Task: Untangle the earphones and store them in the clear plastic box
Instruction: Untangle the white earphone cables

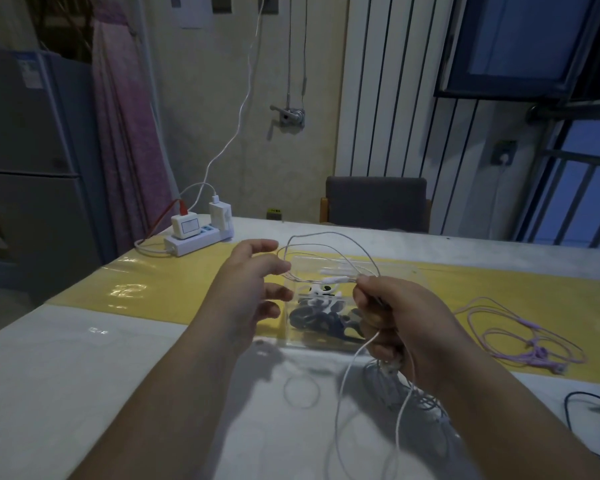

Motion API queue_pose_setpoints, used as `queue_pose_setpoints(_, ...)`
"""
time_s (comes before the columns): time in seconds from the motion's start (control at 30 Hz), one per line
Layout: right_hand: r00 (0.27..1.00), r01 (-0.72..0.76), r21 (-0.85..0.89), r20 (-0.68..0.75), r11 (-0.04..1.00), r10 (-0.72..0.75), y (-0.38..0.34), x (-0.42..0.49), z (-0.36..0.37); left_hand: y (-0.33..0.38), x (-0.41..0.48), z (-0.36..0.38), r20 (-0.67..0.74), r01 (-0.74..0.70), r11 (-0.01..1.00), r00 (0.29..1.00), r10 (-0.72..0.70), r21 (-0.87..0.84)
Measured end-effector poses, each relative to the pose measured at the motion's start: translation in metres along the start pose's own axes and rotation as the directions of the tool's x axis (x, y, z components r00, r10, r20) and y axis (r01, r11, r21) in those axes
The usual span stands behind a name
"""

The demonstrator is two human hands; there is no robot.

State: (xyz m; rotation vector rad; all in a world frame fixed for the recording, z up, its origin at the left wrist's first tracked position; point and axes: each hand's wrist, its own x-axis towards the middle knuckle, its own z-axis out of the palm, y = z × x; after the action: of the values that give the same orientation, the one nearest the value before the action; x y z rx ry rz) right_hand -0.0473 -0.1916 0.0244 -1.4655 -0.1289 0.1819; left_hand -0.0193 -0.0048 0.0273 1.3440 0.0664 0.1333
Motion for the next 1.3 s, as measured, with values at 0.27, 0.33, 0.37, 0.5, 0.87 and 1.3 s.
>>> queue_pose_setpoints(0.27, 1.000, -0.018, 0.009, 0.002, 1.000, 0.018, 0.001, 0.000, 0.002, -0.004, -0.008, 0.002, 0.091, -0.612, 0.716, 0.778, 0.622, 0.334)
queue_pose_setpoints(0.33, 1.000, -0.017, 0.012, 0.007, 1.000, 0.017, 0.001, 0.000, 0.003, -0.008, -0.011, 0.004, 0.240, -0.657, 0.674, 0.753, 0.613, 0.337)
queue_pose_setpoints(0.37, 1.000, -0.015, 0.013, 0.010, 1.000, 0.015, 0.001, 0.000, 0.003, -0.010, -0.011, 0.005, 0.287, -0.658, 0.662, 0.752, 0.593, 0.358)
queue_pose_setpoints(0.5, 0.999, 0.001, 0.012, 0.034, 1.000, -0.002, -0.001, -0.002, 0.004, -0.018, -0.009, 0.006, 0.379, -0.626, 0.638, 0.779, 0.499, 0.448)
queue_pose_setpoints(0.87, 0.994, 0.067, 0.054, 0.081, 0.996, -0.071, -0.002, 0.001, -0.009, -0.010, 0.002, 0.000, 0.065, -0.433, 0.842, 0.897, 0.437, 0.322)
queue_pose_setpoints(1.3, 0.995, 0.098, -0.044, 0.036, 0.994, -0.097, 0.000, 0.004, -0.012, -0.001, 0.010, -0.010, -0.314, -0.234, 0.968, 0.915, 0.251, 0.093)
